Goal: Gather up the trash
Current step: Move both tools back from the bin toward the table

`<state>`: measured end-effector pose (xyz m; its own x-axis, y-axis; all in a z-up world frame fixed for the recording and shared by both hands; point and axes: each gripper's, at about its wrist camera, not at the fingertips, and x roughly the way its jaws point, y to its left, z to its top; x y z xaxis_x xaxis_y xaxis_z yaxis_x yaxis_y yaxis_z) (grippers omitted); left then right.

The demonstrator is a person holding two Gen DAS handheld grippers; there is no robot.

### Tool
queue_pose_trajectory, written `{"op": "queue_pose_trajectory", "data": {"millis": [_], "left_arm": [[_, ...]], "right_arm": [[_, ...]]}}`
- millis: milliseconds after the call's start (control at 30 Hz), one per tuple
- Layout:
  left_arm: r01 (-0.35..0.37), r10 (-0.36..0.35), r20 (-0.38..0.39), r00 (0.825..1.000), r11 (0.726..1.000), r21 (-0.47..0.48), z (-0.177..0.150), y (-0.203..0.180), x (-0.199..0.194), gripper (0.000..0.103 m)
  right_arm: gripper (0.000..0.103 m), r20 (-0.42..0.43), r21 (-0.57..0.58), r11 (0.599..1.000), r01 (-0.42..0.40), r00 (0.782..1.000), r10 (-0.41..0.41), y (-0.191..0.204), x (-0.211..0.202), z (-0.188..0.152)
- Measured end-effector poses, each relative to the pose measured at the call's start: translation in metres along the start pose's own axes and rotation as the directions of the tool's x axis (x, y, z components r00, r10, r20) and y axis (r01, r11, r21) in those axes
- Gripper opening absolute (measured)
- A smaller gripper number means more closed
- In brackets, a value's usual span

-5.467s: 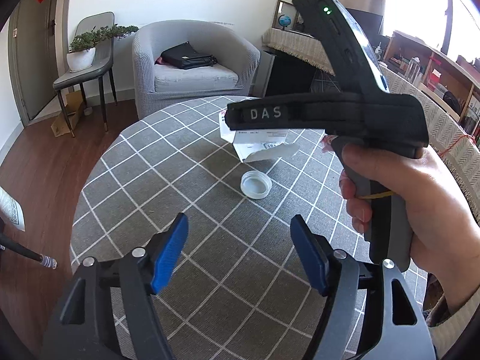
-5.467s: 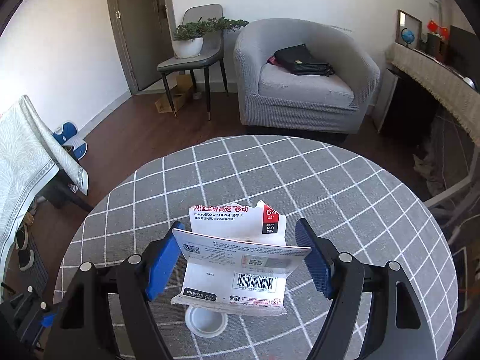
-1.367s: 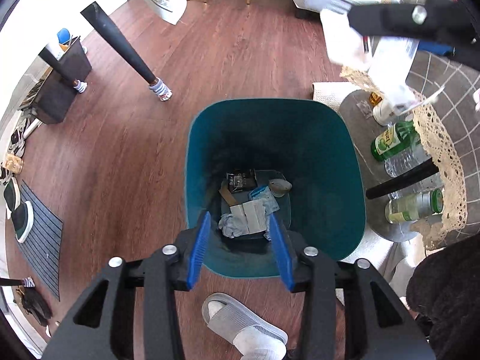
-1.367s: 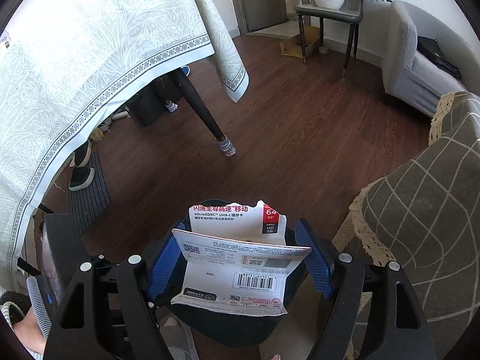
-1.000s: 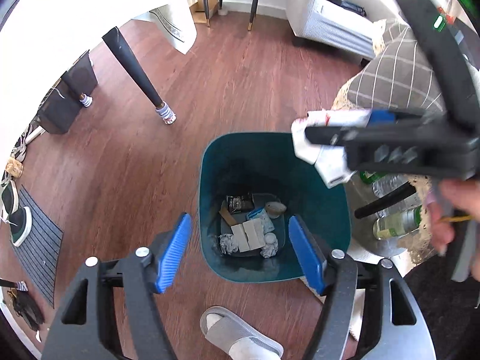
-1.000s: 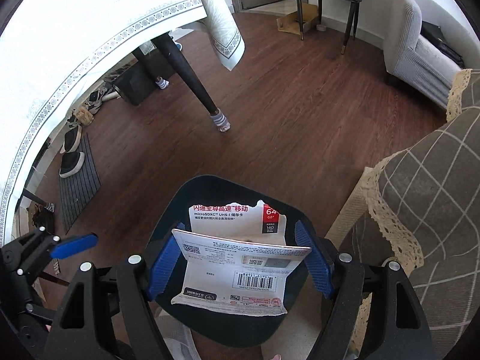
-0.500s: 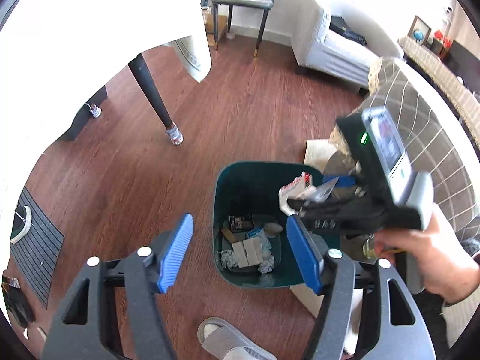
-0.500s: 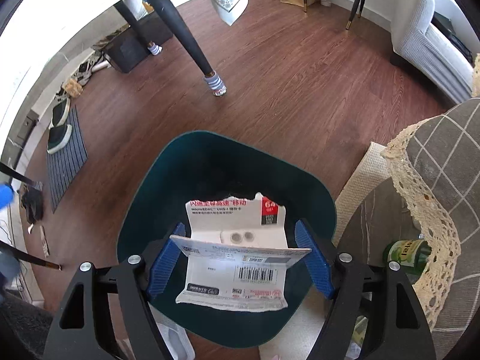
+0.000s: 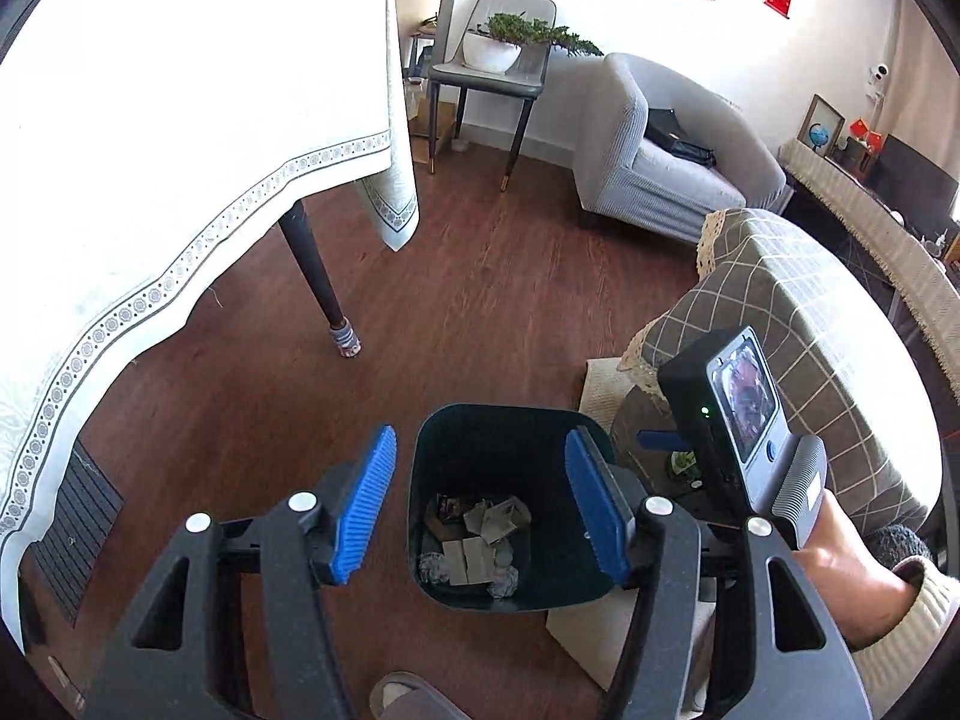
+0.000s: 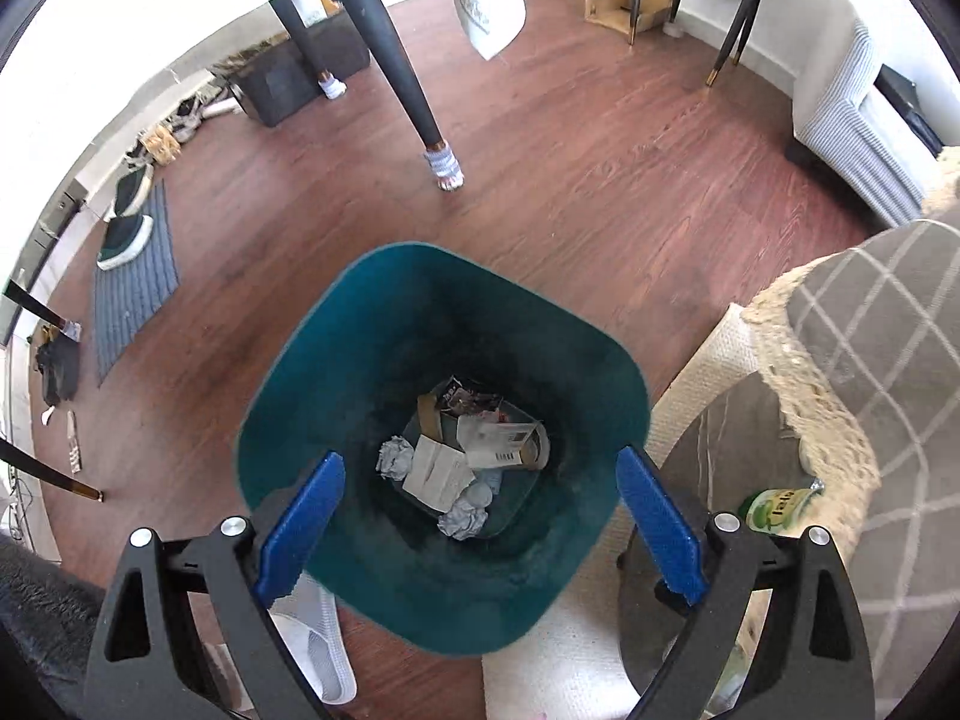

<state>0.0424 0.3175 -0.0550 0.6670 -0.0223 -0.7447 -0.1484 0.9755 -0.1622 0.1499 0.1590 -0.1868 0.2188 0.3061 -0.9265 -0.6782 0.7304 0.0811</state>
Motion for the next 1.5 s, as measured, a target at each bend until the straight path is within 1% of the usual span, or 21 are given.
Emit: {"op": "queue_pose_trajectory", "data": {"millis": [33, 133, 200, 300, 367, 433, 500, 567, 633, 733, 867, 933, 967, 1000, 1100, 1133, 1200, 1267, 1333, 1433, 1500], "left_arm": [[0.001, -0.001, 0.010, 1.000, 1.000, 0.002, -0.001, -0.002, -0.005, 0.070], [0.022, -0.021, 0.039, 0.999, 1.000, -0.009, -0.005, -0.007, -0.019, 0.077], [0.008, -0.007, 0.063, 0.998, 1.000, -0.003, -0.007, -0.013, -0.028, 0.083], [0.002, -0.004, 0.105, 0.994, 1.000, 0.019, -0.011, -0.025, -0.043, 0.090], [-0.012, 0.007, 0.130, 0.991, 0.999, 0.042, -0.016, -0.038, -0.052, 0.092], [-0.022, 0.012, 0.141, 0.990, 0.997, 0.068, -0.020, -0.051, -0.058, 0.093], [-0.033, 0.017, 0.157, 0.987, 0.995, 0.099, -0.024, -0.066, -0.065, 0.093], [-0.045, 0.024, 0.171, 0.985, 0.992, 0.119, -0.029, -0.078, -0.071, 0.094], [-0.064, 0.035, 0.210, 0.977, 0.989, 0.136, -0.033, -0.092, -0.082, 0.095], [-0.087, 0.049, 0.262, 0.964, 0.987, 0.136, -0.037, -0.106, -0.095, 0.097], [-0.125, 0.076, 0.310, 0.948, 0.982, 0.141, -0.044, -0.123, -0.109, 0.099], [-0.142, 0.098, 0.308, 0.946, 0.982, 0.124, -0.047, -0.127, -0.110, 0.100], [-0.147, 0.106, 0.300, 0.948, 0.982, 0.116, -0.047, -0.129, -0.109, 0.100], [-0.151, 0.111, 0.299, 0.948, 0.982, 0.115, -0.049, -0.131, -0.110, 0.100], [-0.158, 0.118, 0.305, 0.945, 0.982, 0.108, -0.057, -0.136, -0.110, 0.100], [-0.153, 0.115, 0.303, 0.946, 0.983, 0.104, -0.059, -0.136, -0.109, 0.100], [-0.134, 0.099, 0.297, 0.950, 0.986, 0.100, -0.062, -0.135, -0.106, 0.100], [-0.142, 0.103, 0.302, 0.948, 0.983, 0.112, -0.063, -0.137, -0.103, 0.100], [-0.159, 0.114, 0.302, 0.946, 0.979, 0.128, -0.065, -0.138, -0.099, 0.100], [-0.132, 0.090, 0.294, 0.952, 0.983, 0.125, -0.065, -0.140, -0.094, 0.100], [-0.120, 0.077, 0.294, 0.953, 0.984, 0.129, -0.065, -0.142, -0.093, 0.100]], "right_arm": [[0.093, 0.019, 0.000, 1.000, 0.000, 1.000, 0.000, -0.001, -0.008, -0.002], [0.093, 0.089, 0.001, 1.000, 0.004, 0.996, -0.004, -0.001, -0.038, -0.013], [0.093, 0.136, 0.006, 1.000, 0.001, 0.991, -0.001, -0.003, -0.061, -0.022], [0.093, 0.217, 0.030, 0.999, -0.022, 0.976, 0.015, -0.007, -0.098, -0.031], [0.093, 0.269, 0.045, 0.998, -0.037, 0.963, 0.024, -0.010, -0.122, -0.039], [0.092, 0.321, 0.042, 0.999, -0.018, 0.947, 0.003, -0.011, -0.147, -0.048], [0.088, 0.368, 0.046, 0.999, 0.011, 0.929, -0.027, -0.015, -0.169, -0.058], [0.087, 0.410, 0.062, 0.997, 0.036, 0.910, -0.058, -0.020, -0.191, -0.070], [0.087, 0.448, 0.091, 0.994, 0.059, 0.889, -0.094, -0.029, -0.213, -0.083], [0.087, 0.495, 0.149, 0.986, 0.075, 0.857, -0.140, -0.047, -0.243, -0.107], [0.087, 0.532, 0.225, 0.966, 0.130, 0.814, -0.233, -0.073, -0.279, -0.140], [0.087, 0.541, 0.280, 0.948, 0.153, 0.790, -0.288, -0.089, -0.295, -0.160], [0.088, 0.543, 0.305, 0.938, 0.163, 0.780, -0.312, -0.096, -0.302, -0.170], [0.092, 0.542, 0.327, 0.929, 0.174, 0.770, -0.335, -0.103, -0.307, -0.180], [0.098, 0.532, 0.382, 0.903, 0.198, 0.751, -0.390, -0.123, -0.318, -0.209], [0.098, 0.530, 0.397, 0.896, 0.200, 0.747, -0.402, -0.127, -0.319, -0.216], [0.099, 0.522, 0.418, 0.888, 0.193, 0.748, -0.409, -0.137, -0.319, -0.229], [0.099, 0.523, 0.428, 0.886, 0.181, 0.750, -0.406, -0.145, -0.318, -0.237], [0.099, 0.526, 0.424, 0.886, 0.187, 0.746, -0.409, -0.148, -0.316, -0.241], [0.099, 0.536, 0.378, 0.906, 0.188, 0.754, -0.380, -0.143, -0.308, -0.242], [0.100, 0.530, 0.351, 0.917, 0.187, 0.768, -0.360, -0.140, -0.299, -0.241]]}}
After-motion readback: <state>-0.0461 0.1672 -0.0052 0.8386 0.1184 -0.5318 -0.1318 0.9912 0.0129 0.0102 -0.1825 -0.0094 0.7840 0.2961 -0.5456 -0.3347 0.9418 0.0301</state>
